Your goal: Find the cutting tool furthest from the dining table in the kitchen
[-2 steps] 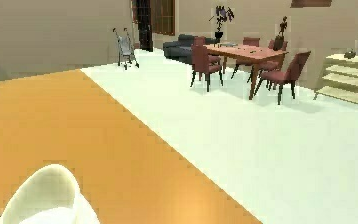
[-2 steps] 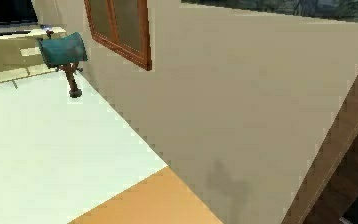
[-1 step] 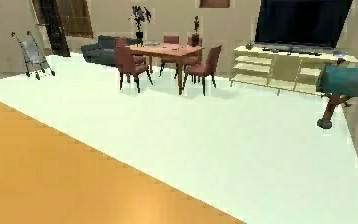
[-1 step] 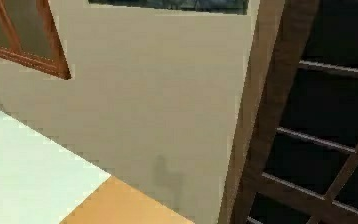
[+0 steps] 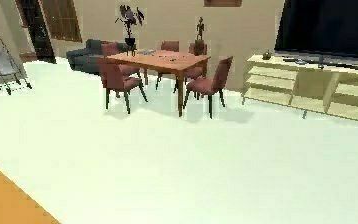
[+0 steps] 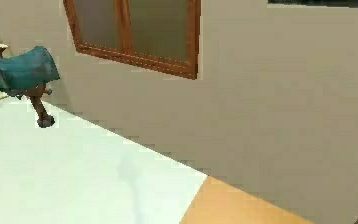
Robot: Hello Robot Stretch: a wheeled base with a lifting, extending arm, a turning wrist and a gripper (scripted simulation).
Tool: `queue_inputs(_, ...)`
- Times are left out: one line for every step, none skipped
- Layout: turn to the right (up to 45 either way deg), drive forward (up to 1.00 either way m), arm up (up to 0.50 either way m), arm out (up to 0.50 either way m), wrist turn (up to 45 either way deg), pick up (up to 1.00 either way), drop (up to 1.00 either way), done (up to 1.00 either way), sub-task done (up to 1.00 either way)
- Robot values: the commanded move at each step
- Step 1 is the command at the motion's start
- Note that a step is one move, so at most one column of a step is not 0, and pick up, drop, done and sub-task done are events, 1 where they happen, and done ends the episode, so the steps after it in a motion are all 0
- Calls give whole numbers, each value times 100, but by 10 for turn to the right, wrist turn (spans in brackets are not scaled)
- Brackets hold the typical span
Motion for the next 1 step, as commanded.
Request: queue_inputs(-450,0,0,0,0,0,0,0,0)
